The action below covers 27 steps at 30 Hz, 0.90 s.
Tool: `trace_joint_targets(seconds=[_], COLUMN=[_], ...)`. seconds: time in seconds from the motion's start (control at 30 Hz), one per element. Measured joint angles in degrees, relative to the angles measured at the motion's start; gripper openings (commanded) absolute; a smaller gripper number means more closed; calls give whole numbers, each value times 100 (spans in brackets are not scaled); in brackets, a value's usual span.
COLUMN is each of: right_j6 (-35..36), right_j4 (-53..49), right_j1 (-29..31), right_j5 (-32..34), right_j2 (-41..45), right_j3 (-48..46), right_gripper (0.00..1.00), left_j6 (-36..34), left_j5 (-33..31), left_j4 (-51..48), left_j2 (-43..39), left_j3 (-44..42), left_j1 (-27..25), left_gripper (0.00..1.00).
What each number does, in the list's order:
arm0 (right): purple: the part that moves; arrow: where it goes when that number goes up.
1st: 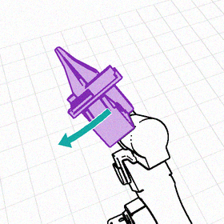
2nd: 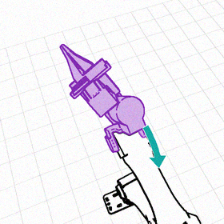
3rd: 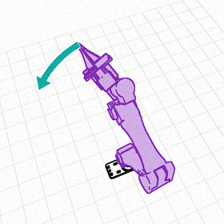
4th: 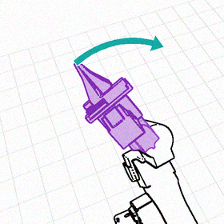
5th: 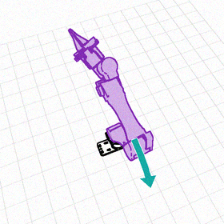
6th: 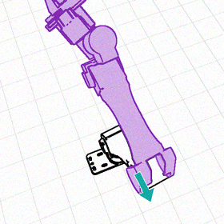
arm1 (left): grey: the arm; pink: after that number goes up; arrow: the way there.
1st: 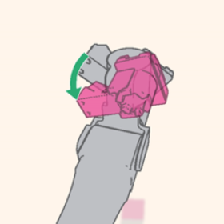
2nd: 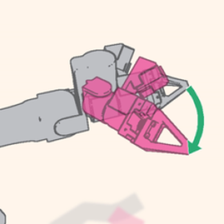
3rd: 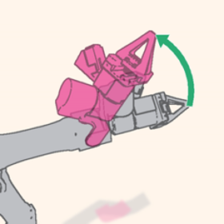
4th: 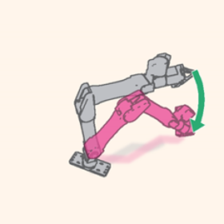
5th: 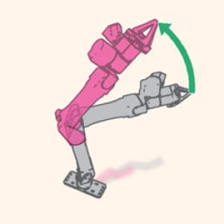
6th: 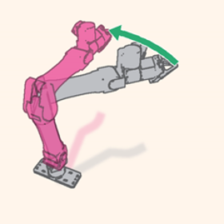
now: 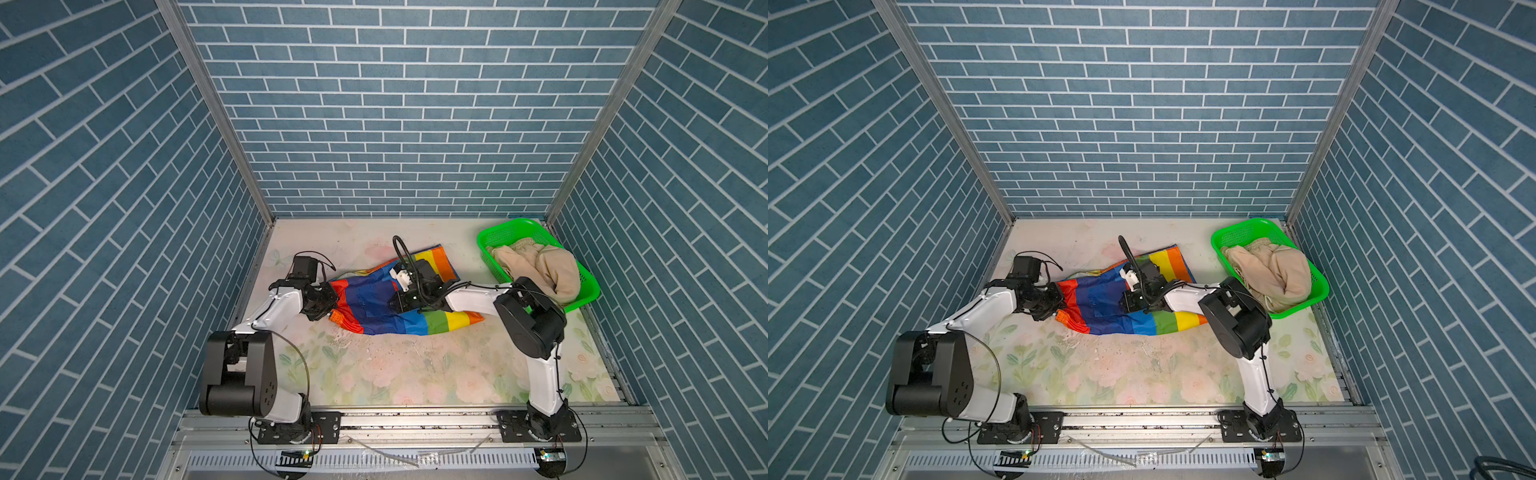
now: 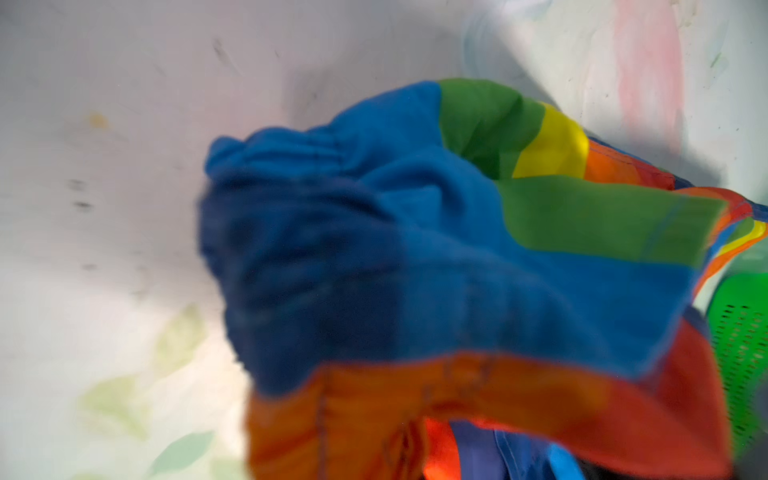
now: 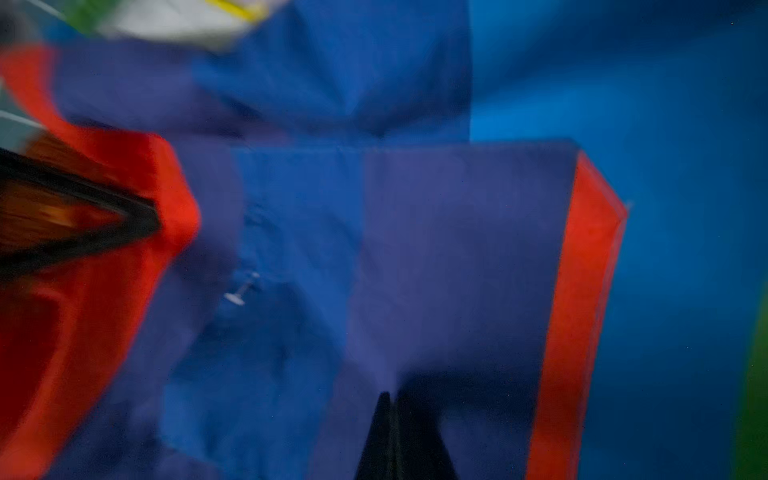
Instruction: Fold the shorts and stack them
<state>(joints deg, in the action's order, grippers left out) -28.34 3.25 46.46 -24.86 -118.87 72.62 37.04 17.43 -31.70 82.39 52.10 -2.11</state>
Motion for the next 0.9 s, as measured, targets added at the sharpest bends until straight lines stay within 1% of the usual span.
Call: trace_joint_targets(seconds=[0.2,0.33,0.43,0.53,0.7,0.9], right_j6=[-70,-105,-146,-247,-494,-887], right_j4=[-411,-457,-511,-498,-376,-367], right_j1=[238,304,297,199,68,52], right_j5=[-188,-210,-254,-378,-636,-787], right_j2=[-560,-673,-684,-800,-1397,-2310], right_j3=[857,1097,1263,1718,2796,3530], right_gripper=[0,0,0,0,0,0], left_j6=[-337,-496,-564,-601,-623,-621], left_j5=[-472,-629,-702,-728,-765,-774], left_j4=[-741,-1088,-1300,-1440,-1506,-1495], left_j2=[-446,-518,-518,-529,-647,-802], left_j3=[632,804,804,798,671,310], left_j1=[0,2,2,4,7,72], left_gripper=[7,8,8,8,9,10])
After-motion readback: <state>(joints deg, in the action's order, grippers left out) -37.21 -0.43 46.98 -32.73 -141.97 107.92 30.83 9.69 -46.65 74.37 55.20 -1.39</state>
